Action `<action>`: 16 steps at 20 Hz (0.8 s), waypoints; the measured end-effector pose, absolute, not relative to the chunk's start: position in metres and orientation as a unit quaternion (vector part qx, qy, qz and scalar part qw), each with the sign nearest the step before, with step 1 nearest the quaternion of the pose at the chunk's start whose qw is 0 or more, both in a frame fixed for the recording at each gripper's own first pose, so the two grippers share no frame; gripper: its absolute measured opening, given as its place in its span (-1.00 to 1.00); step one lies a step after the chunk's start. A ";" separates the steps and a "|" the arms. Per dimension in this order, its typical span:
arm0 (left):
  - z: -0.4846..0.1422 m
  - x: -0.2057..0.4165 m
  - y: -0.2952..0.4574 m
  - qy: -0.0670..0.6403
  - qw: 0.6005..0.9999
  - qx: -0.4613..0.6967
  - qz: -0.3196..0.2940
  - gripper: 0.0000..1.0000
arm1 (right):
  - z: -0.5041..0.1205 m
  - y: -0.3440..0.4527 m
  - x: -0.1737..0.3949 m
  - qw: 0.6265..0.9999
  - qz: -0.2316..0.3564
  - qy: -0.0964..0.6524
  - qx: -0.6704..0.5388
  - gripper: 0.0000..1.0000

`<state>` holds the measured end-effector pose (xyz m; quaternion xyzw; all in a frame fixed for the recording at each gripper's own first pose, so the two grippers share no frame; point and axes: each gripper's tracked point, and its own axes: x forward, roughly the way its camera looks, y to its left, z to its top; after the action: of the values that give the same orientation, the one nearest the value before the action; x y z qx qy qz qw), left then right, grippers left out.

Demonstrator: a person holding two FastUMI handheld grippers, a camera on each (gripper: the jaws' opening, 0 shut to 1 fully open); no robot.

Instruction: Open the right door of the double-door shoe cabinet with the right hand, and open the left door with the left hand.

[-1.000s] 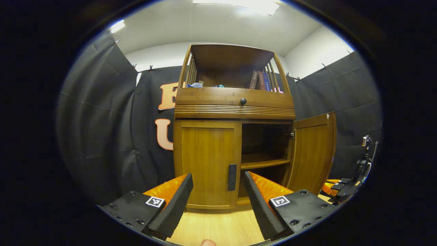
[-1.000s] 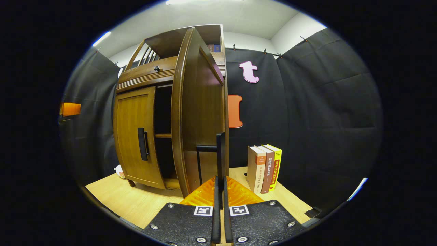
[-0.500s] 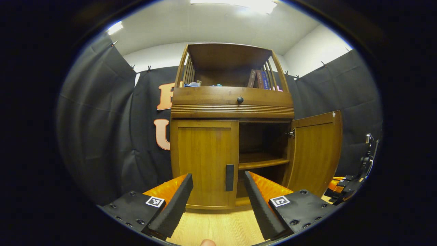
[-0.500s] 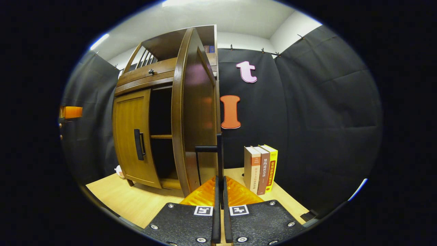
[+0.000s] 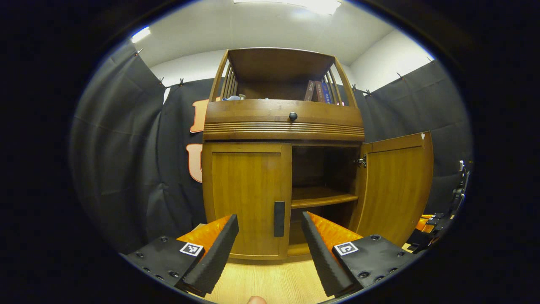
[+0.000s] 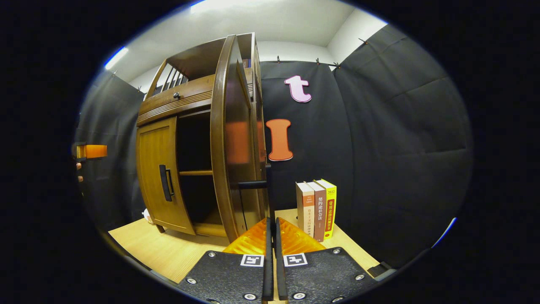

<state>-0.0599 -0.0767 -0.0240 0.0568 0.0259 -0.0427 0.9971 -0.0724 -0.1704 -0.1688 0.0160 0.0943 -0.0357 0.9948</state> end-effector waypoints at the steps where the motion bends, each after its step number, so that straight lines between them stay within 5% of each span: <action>1: -0.027 -0.056 -0.079 0.027 0.997 0.059 -0.045 0.87 | -0.169 -0.172 -0.072 0.995 -0.034 0.095 0.017 -0.94; 11: -0.066 -0.002 -0.099 0.043 0.996 0.058 -0.048 0.89 | -0.166 -0.188 -0.089 0.994 -0.041 0.095 0.032 -0.89; 16: -0.083 0.025 -0.111 0.038 0.996 0.075 -0.044 0.89 | -0.151 -0.215 -0.105 0.993 -0.092 0.074 0.015 -0.82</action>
<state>0.0250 -0.1110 -0.0833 0.0746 0.0384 -0.0440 0.9955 -0.1049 -0.2148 -0.1512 0.0146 0.0738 -0.0922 0.9929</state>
